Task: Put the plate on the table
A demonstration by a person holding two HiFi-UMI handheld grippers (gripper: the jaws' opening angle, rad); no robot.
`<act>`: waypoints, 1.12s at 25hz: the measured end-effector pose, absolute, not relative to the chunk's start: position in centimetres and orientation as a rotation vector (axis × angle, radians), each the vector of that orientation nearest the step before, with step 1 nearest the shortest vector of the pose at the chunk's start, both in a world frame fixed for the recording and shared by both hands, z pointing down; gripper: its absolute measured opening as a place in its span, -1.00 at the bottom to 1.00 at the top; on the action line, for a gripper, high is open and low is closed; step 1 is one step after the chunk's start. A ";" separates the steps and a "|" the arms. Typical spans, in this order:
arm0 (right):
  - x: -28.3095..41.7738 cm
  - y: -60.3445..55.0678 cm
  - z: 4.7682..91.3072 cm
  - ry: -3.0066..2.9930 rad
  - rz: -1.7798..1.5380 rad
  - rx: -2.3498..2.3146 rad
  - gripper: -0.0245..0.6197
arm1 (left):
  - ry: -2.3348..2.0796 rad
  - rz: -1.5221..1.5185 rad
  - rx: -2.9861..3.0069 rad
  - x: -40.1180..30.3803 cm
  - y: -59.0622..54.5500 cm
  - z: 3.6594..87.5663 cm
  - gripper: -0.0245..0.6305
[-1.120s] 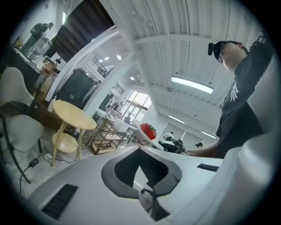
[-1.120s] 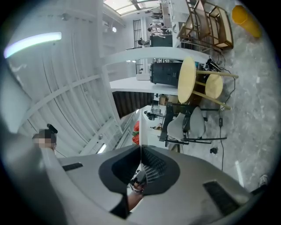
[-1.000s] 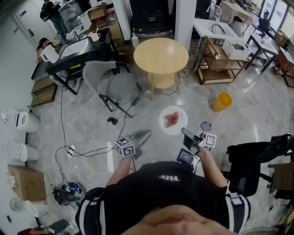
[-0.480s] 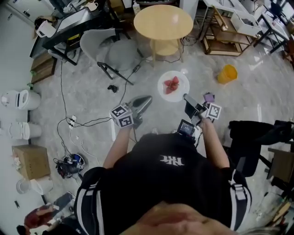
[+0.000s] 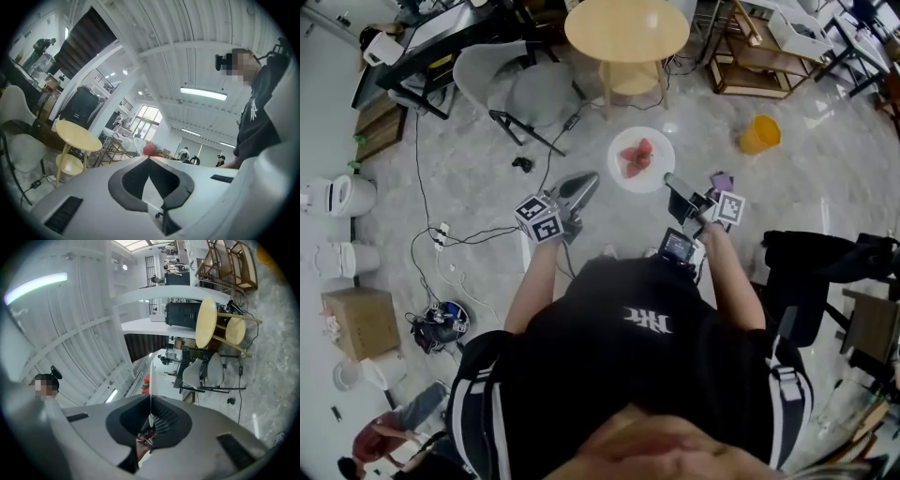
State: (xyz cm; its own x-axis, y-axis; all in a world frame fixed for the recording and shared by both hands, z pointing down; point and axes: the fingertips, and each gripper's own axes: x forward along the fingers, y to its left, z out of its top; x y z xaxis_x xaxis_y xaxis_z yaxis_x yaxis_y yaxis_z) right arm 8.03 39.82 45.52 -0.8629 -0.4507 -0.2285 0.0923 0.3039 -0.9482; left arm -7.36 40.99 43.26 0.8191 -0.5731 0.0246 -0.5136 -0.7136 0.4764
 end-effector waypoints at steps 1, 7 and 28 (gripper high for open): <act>8.2 39.9 45.5 2.121 -1.591 -0.316 -0.90 | -0.807 -0.171 2.525 -7.4 41.0 43.6 -0.92; 8.5 40.5 45.9 2.058 -1.657 -0.325 -0.90 | -0.779 -0.140 2.511 -6.5 41.6 45.4 -0.92; 11.9 40.7 47.7 2.003 -1.698 -0.460 -0.90 | -0.987 0.109 2.582 -5.7 40.9 46.5 -0.92</act>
State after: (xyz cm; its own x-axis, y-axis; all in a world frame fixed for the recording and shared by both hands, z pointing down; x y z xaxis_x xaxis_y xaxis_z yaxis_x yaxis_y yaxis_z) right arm 11.87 40.68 47.66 -0.8325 -0.5369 -0.1367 0.0470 0.1774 -0.9830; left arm -5.70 40.88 46.45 0.7513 -0.6283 0.2021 -0.6573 -0.6847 0.3148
